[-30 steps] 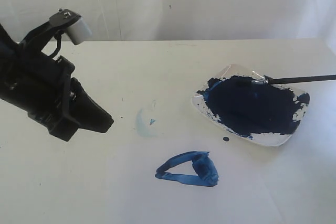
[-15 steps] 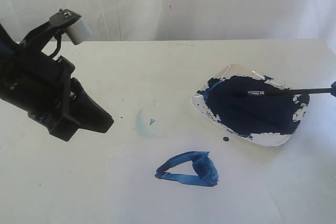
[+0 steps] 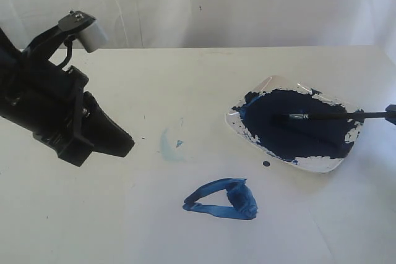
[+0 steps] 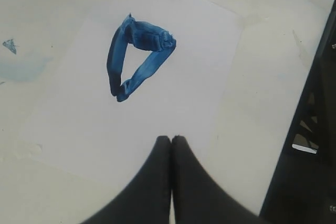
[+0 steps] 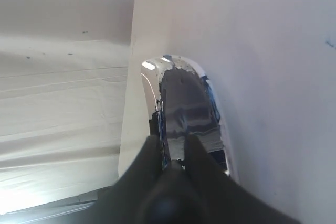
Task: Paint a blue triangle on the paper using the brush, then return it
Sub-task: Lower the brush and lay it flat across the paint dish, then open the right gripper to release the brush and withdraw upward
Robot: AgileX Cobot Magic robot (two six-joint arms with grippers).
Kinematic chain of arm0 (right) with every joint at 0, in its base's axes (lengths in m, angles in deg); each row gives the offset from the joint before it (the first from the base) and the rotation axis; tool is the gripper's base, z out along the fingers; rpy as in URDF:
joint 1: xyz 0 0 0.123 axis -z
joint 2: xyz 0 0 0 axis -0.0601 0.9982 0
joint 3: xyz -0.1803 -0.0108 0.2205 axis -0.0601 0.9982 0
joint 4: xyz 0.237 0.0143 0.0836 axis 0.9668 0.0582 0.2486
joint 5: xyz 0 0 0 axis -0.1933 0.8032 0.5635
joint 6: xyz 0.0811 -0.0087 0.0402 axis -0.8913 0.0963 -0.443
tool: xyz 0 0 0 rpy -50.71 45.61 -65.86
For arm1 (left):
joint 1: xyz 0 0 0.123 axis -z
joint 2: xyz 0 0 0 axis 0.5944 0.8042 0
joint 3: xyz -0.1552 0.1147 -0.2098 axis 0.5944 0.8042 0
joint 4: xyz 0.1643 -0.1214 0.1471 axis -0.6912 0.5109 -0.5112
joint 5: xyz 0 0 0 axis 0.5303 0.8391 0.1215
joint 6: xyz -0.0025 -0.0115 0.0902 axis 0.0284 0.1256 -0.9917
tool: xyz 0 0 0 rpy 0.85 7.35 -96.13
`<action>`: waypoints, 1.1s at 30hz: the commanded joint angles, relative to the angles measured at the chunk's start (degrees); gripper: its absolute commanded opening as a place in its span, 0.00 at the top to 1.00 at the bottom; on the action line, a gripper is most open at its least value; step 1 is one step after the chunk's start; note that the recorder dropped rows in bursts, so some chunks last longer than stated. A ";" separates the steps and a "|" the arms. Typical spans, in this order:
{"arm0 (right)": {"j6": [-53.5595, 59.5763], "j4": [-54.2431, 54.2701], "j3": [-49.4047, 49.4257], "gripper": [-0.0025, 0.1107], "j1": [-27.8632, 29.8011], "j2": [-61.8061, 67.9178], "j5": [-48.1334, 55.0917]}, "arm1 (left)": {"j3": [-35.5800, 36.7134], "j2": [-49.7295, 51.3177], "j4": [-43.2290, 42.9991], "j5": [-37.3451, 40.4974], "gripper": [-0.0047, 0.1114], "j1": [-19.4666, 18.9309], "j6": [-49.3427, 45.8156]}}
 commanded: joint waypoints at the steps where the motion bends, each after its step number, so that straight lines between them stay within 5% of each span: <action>1: 0.73 0.38 0.22 0.98 -0.17 0.00 0.72 | 0.45 -0.66 1.35 1.39 0.96 -0.17 0.31; 33: -0.70 -1.21 0.22 0.98 -0.17 0.10 -5.05 | 0.45 -0.66 1.49 2.19 0.96 -0.17 0.31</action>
